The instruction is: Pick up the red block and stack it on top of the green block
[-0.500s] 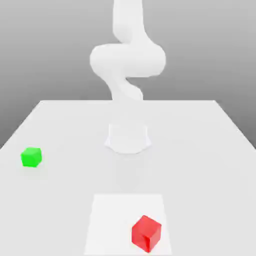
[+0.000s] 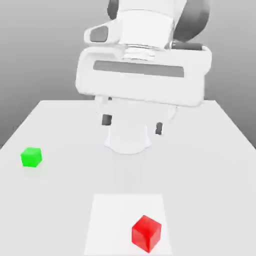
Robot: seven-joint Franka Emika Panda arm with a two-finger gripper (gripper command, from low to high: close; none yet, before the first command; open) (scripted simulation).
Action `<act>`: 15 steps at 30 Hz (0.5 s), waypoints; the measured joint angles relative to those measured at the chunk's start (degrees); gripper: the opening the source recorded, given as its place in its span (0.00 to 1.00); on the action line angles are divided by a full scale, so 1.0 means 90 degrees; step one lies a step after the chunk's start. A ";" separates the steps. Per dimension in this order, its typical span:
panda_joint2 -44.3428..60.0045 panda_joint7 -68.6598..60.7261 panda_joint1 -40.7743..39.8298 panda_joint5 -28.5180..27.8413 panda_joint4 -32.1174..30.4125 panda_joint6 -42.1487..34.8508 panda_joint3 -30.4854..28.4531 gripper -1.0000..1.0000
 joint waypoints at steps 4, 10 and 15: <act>0.0903 0.0733 0.0009 -0.0078 -0.0201 0.0369 0.0049 0.50; 0.2176 0.1451 0.0120 0.0224 -0.0473 0.0994 0.0091 0.50; 0.3281 0.1903 0.0469 -0.0259 -0.0332 0.1867 -0.0351 0.00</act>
